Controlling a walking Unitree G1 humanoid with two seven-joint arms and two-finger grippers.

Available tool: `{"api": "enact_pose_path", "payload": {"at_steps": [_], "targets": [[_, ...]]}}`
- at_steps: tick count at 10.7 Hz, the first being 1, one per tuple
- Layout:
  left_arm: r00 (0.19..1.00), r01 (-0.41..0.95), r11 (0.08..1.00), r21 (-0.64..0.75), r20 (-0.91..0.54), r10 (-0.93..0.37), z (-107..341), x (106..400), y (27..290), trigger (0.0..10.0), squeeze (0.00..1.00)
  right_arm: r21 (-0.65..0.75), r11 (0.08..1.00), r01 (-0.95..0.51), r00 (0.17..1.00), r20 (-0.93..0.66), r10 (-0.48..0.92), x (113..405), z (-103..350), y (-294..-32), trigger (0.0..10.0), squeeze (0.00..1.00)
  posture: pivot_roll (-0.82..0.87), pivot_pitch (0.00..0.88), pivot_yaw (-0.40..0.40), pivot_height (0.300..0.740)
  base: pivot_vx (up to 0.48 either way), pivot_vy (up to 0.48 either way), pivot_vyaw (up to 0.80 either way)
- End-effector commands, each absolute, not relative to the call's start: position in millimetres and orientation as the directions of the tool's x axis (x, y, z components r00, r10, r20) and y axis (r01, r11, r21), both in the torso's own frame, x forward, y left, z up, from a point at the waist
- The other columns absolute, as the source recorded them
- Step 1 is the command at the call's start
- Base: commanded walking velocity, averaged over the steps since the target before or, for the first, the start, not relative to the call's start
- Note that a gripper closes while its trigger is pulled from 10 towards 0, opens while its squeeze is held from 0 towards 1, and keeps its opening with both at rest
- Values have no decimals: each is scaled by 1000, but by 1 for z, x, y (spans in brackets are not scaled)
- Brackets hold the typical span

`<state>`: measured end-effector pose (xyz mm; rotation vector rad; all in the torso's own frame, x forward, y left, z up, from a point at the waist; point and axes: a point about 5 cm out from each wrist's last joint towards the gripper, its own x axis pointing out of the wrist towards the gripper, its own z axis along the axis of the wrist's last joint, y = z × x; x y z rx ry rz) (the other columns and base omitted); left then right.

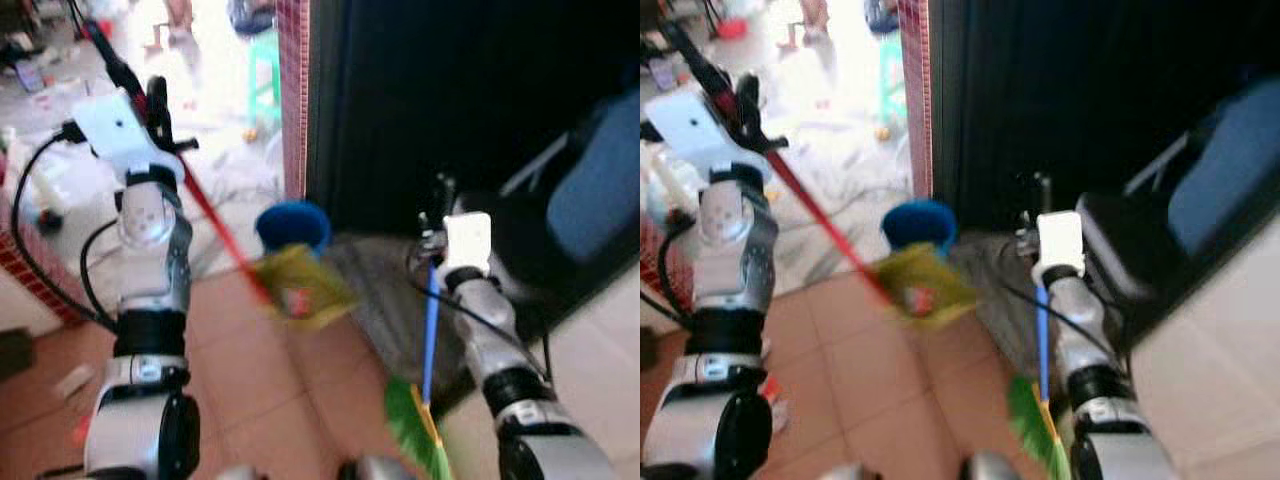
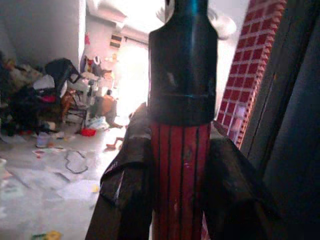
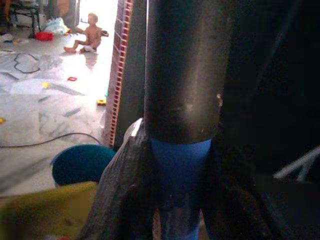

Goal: Sweep floor

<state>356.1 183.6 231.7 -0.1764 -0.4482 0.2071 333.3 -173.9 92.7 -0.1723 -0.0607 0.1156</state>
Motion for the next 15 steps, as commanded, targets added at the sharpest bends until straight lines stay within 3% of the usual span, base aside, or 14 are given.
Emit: {"api": "enact_pose_path", "payload": {"at_steps": [1, 12, 15], "targets": [[821, -187, 960, -210, 504, 270, 256, 353, 193, 10000, 0, -184, 974, -131, 983, 105, 152, 339, 106, -165, 10000, 0, -56, 0, -8, 740, 431, 0, 0], [783, -254, 952, -170, 542, 305, 265, 353, 198, 10000, 0, -188, 974, -128, 985, 93, 147, 335, 101, -166, 10000, 0, -57, 0, -13, 740, 432, 0, 0], [767, -287, 947, -145, 557, 318, 268, 352, 202, 10000, 0, -192, 973, -131, 984, 90, 150, 334, 101, -166, 10000, 0, -57, 0, -13, 740, 401, 263, 0]]}}
